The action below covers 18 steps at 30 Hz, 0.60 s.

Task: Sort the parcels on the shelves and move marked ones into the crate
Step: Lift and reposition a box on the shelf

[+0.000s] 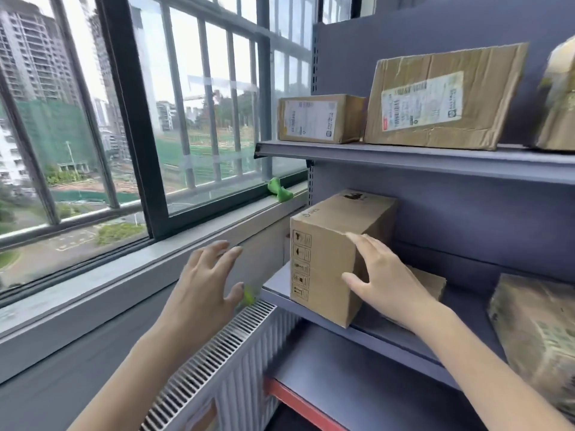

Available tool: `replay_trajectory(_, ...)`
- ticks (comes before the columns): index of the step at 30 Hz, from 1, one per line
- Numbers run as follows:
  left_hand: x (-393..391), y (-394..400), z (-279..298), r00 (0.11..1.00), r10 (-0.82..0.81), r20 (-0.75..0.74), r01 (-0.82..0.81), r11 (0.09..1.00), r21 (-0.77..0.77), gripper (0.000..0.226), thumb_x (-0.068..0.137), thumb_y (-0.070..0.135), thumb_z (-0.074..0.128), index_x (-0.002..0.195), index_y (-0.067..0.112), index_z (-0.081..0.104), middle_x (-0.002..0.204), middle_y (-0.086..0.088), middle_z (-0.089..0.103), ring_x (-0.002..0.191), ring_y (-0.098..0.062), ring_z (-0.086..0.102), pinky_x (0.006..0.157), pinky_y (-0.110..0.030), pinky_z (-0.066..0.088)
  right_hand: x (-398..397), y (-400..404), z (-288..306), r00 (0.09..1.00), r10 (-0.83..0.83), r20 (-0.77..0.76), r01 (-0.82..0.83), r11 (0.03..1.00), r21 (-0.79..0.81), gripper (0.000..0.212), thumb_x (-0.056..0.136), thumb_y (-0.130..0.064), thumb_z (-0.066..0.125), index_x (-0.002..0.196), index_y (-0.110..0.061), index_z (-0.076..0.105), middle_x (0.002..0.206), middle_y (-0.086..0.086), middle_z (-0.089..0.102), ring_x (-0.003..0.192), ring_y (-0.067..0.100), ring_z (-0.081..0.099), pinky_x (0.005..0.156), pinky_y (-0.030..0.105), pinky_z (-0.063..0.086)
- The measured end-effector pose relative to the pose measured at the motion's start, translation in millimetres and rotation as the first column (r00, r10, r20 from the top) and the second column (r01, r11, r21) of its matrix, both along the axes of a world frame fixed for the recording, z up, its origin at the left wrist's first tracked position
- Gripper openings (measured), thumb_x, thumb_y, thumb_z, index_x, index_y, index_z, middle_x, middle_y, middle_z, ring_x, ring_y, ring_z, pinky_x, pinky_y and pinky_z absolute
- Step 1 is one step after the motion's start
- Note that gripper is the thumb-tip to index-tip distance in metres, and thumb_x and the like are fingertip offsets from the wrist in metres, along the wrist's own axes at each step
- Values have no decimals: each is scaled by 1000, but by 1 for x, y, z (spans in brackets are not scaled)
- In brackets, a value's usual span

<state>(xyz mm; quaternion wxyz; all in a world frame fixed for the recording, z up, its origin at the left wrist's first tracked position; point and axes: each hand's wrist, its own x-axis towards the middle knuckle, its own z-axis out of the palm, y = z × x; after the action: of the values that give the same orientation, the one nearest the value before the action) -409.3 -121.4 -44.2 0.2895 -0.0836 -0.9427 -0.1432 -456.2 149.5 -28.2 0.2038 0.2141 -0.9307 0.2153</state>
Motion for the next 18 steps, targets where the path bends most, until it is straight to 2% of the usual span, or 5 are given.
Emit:
replay_trajectory(6, -45, 2, -14, 993, -116, 13, 116, 993, 30, 53, 78, 15, 69, 128, 7, 52, 136, -17, 44, 126, -35, 37, 103, -46, 34, -6, -3, -13, 995, -94, -37, 98, 982, 159, 68, 90, -31, 53, 147, -22, 17, 155, -5, 20, 143, 8, 8, 105, 16, 4)
replay_trajectory(11, -83, 8, -23, 990, -140, 11, 139, 988, 60, 52, 79, 14, 69, 128, 7, 52, 137, -18, 44, 126, -36, 37, 102, -46, 33, -30, 6, -15, 991, -133, -18, 134, 978, 159, 66, 91, -29, 51, 147, -20, 17, 155, -4, 20, 143, 10, 7, 107, 17, 4)
replay_trajectory(15, -110, 19, -24, 989, -144, 23, 144, 990, 12, 55, 80, 17, 68, 131, 9, 49, 139, -15, 42, 127, -34, 34, 103, -45, 33, -52, 16, -25, 990, -132, -53, 141, 964, 226, 65, 92, -29, 49, 147, -17, 17, 155, -1, 19, 144, 12, 6, 109, 17, -1)
replay_trajectory(18, -131, 32, -13, 987, -158, 22, 159, 987, -11, 56, 83, 21, 66, 134, 12, 46, 141, -11, 38, 130, -29, 30, 106, -41, 29, -72, 27, -24, 989, -135, -62, 143, 975, 172, 65, 93, -31, 48, 147, -19, 15, 156, -4, 15, 144, 9, 3, 107, 14, -4)
